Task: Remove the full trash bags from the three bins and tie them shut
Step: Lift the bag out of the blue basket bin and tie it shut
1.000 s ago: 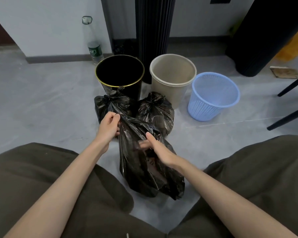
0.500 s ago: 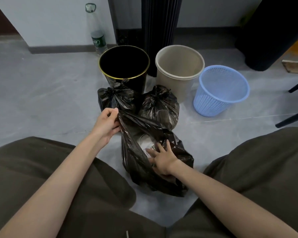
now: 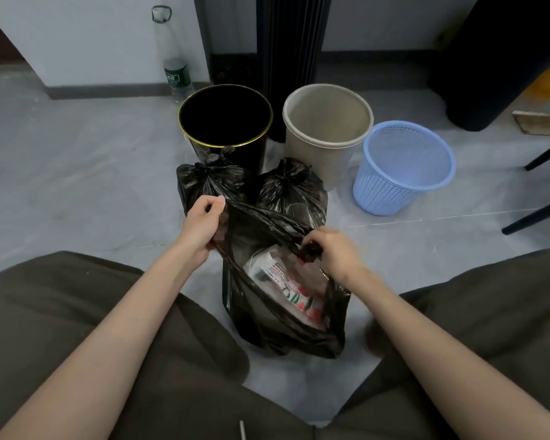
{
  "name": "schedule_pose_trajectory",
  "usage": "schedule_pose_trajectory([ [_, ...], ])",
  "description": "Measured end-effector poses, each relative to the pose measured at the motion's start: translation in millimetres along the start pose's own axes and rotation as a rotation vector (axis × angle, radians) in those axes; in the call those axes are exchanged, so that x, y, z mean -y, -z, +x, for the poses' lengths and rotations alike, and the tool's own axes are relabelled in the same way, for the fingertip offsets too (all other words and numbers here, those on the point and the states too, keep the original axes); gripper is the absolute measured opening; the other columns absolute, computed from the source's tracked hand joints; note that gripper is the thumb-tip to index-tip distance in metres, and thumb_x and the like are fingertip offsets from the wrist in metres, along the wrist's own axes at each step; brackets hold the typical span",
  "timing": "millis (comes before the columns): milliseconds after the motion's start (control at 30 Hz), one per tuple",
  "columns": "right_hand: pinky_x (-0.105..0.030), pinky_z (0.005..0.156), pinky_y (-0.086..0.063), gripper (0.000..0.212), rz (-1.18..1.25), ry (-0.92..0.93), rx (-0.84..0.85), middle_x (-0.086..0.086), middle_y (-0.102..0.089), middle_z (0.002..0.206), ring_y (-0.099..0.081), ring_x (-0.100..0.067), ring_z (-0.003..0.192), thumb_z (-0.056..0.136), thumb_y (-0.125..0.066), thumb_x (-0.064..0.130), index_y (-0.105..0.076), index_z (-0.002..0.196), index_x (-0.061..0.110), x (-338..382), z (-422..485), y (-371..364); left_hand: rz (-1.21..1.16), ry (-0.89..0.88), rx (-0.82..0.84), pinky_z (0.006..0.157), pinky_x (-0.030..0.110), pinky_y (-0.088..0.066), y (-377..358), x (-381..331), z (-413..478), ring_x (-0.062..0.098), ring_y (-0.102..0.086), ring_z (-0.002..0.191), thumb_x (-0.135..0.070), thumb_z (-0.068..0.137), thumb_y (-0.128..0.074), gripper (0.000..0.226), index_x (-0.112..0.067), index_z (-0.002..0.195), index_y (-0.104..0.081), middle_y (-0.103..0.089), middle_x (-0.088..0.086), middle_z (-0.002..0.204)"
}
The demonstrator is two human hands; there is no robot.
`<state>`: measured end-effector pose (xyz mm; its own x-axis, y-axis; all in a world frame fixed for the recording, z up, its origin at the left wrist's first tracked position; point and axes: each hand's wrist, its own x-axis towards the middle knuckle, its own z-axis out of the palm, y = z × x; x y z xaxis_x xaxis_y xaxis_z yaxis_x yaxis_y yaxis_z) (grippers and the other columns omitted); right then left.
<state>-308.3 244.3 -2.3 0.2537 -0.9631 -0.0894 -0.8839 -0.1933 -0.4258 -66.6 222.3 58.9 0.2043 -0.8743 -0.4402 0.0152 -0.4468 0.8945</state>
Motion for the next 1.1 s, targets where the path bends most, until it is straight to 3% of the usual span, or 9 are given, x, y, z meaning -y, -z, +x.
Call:
schedule_pose_trajectory([
  [200,-0.041,0.076,-0.046,0.051,-0.059,-0.273,-0.34,-0.012,-0.068,0.094,-0.058,-0.034,0.091,0.059,-0.045,-0.019,-0.071,0.088,0.013,-32.9,-17.3,52.7,-0.045,-0.01,-0.093,0.031,0.009,-0.025,-5.9,-5.1,6.0,0.001,-0.034,0.028,-0.029,0.1,-0.043,0.025,-0.02,0.076,-0.043,-0.037,-0.002,0.061],
  [300,-0.041,0.084,-0.039,0.046,-0.201,-0.281,-0.343,-0.002,-0.07,0.099,-0.054,-0.029,0.097,0.065,-0.05,-0.013,-0.071,0.087,0.021,-34.5,-25.2,55.7,-0.064,-0.015,-0.12,0.037,0.014,-0.034,-8.3,-4.5,10.4,0.007,-0.042,0.044,-0.029,0.099,-0.044,0.023,-0.021,0.077,-0.045,-0.046,0.0,0.069],
  [433,-0.033,0.089,-0.048,0.016,0.294,-0.048,-0.043,0.013,-0.07,0.102,-0.061,-0.006,0.096,0.088,-0.06,0.025,-0.069,0.101,0.028,19.9,-31.5,56.6,-0.038,-0.004,-0.124,0.058,0.032,-0.044,-11.9,-3.5,14.7,0.02,-0.05,0.074,-0.034,0.097,-0.046,0.021,-0.024,0.079,-0.049,-0.053,0.005,0.089],
  [533,-0.028,0.089,-0.05,0.069,0.53,-0.038,0.46,0.015,-0.063,0.114,-0.06,-0.004,0.102,0.069,-0.071,0.062,-0.051,0.126,0.028,75.1,-47.7,55.0,-0.042,-0.01,-0.135,0.065,0.037,-0.045,-14.7,-4.3,16.5,0.023,-0.048,0.081,-0.034,0.097,-0.047,0.021,-0.024,0.078,-0.049,-0.052,0.005,0.086],
  [600,-0.032,0.093,-0.048,0.089,0.257,0.007,0.654,0.009,-0.056,0.124,-0.056,-0.012,0.109,0.062,-0.073,0.067,-0.04,0.132,0.022,92.7,-60.2,43.5,-0.054,0.002,-0.143,0.07,0.037,-0.046,-15.2,-4.8,16.5,0.023,-0.049,0.082,-0.033,0.097,-0.047,0.02,-0.024,0.079,-0.05,-0.052,0.006,0.087],
  [733,-0.038,0.085,-0.046,0.058,-0.248,0.08,0.592,-0.013,-0.057,0.12,-0.056,-0.032,0.108,0.08,-0.069,0.046,-0.051,0.12,0.008,83.6,-67.5,19.0,-0.08,0.024,-0.162,0.064,0.032,-0.048,-12.6,-4.1,18.5,0.019,-0.05,0.077,-0.033,0.097,-0.046,0.02,-0.024,0.08,-0.05,-0.052,0.003,0.083],
  [900,-0.023,0.092,-0.034,0.029,0.154,-0.057,0.383,-0.013,-0.062,0.122,-0.054,-0.028,0.117,0.097,-0.051,0.023,-0.063,0.118,0.009,50.3,-43.6,10.7,-0.047,0.033,-0.052,0.067,0.027,-0.049,-13.2,-1.9,17.1,0.016,-0.054,0.077,-0.032,0.098,-0.047,0.017,-0.02,0.086,-0.053,-0.056,0.002,0.086],
  [1033,-0.022,0.106,-0.033,0.031,0.543,-0.249,0.522,-0.004,-0.057,0.131,-0.05,-0.018,0.123,0.1,-0.045,0.018,-0.06,0.126,0.012,50.0,-40.3,-14.1,0.046,0.013,-0.018,0.06,0.022,-0.046,-15.6,-1.4,11.1,0.011,-0.051,0.071,-0.034,0.098,-0.045,0.019,-0.017,0.094,-0.052,-0.053,0.0,0.081],
  [1100,-0.009,0.095,-0.035,0.033,0.618,-0.299,0.627,0.001,-0.055,0.131,-0.052,-0.011,0.116,0.102,-0.04,0.018,-0.055,0.131,0.015,59.2,-44.3,-23.7,0.002,0.042,-0.026,0.062,0.025,-0.048,-14.3,0.0,11.0,0.012,-0.052,0.071,-0.032,0.099,-0.045,0.02,-0.019,0.086,-0.051,-0.054,0.002,0.082],
])
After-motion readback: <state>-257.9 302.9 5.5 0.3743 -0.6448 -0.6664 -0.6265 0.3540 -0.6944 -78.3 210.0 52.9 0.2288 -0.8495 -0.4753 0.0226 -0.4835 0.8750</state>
